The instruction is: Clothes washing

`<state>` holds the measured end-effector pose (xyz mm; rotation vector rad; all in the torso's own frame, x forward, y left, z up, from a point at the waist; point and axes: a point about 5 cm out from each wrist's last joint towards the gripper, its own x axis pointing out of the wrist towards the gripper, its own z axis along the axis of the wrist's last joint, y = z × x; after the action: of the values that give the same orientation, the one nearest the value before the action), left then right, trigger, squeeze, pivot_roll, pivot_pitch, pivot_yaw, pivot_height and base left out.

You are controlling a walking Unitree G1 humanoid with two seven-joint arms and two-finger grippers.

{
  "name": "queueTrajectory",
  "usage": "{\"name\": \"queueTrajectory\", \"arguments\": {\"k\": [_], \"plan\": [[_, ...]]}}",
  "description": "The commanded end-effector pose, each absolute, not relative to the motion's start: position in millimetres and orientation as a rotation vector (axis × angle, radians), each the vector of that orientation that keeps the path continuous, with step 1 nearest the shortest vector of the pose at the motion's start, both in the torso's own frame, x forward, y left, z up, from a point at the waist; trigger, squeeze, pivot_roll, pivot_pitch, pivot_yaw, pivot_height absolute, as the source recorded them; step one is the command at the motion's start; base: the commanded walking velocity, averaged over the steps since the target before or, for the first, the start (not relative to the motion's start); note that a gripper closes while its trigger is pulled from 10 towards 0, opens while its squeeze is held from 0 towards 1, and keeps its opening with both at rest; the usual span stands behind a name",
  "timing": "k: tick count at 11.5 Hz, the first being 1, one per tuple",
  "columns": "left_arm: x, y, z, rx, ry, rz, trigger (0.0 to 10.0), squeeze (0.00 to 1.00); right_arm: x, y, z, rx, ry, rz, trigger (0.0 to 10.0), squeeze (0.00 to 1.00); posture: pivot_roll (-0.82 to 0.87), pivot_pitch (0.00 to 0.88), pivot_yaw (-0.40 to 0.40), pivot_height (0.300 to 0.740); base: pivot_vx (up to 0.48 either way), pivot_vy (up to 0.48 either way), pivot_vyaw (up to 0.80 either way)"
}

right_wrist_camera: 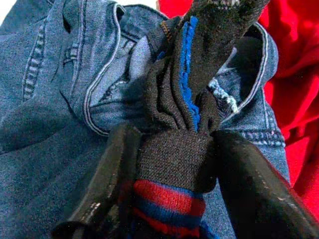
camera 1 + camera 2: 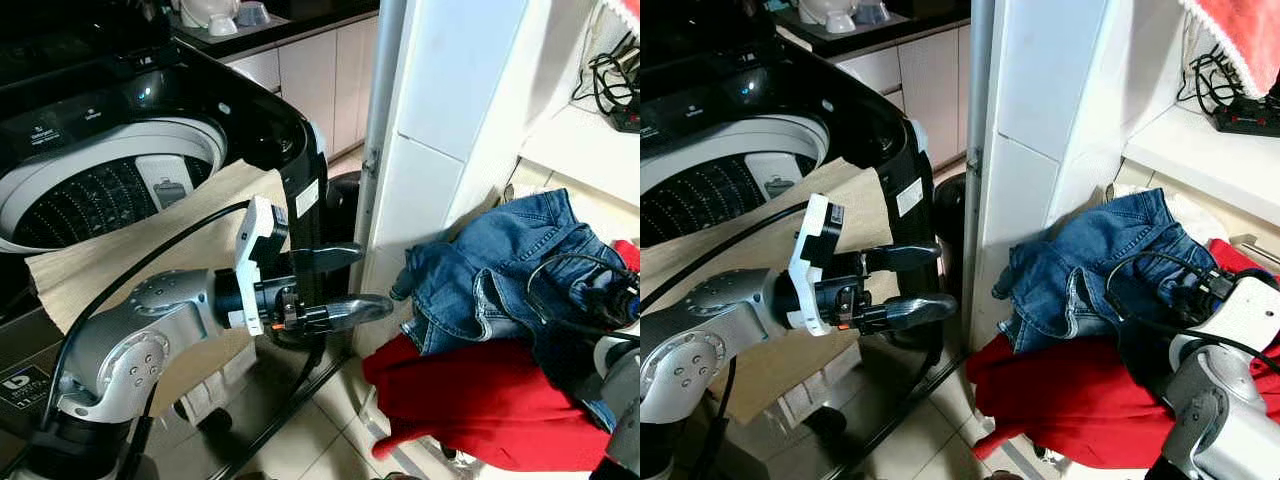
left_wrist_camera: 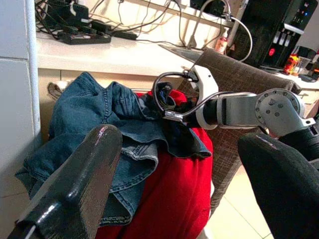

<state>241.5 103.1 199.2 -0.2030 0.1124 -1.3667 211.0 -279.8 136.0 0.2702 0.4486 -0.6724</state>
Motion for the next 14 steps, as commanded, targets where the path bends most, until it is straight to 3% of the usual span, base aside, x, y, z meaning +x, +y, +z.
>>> {"name": "queueTrajectory", "arguments": {"k": [1,8,10,11,14], "plan": [[242.1,101.6,200.9,-0.180,0.121,-1.381,10.0,0.00,213.0,-277.5,134.4,0.293,0.456,-0.668,0.0,0.00,-0.09,0.000,0.017,0.740,0.000,0.000,0.00],[241.1,104.6,198.9,-0.229,0.148,-1.374,10.0,0.00,212.7,-272.1,133.7,0.315,0.444,-0.670,0.0,0.00,-0.09,0.000,0.031,0.740,0.000,0.000,0.00],[251.5,106.5,205.0,-0.407,0.127,-1.303,10.0,0.00,212.7,-273.1,139.1,0.331,0.413,-0.697,0.0,0.00,-0.10,0.000,0.040,0.740,0.000,0.000,0.00],[254.2,107.1,206.8,-0.420,0.112,-1.284,10.0,0.00,212.6,-273.6,141.3,0.330,0.401,-0.705,0.0,0.00,-0.10,0.000,0.040,0.740,0.000,0.000,0.00],[283.6,116.5,227.8,-0.455,-0.032,-1.063,10.0,0.00,233.2,-263.4,210.7,0.064,0.021,-0.588,0.0,0.00,-0.12,0.000,0.042,0.740,0.000,0.000,0.00]]}}
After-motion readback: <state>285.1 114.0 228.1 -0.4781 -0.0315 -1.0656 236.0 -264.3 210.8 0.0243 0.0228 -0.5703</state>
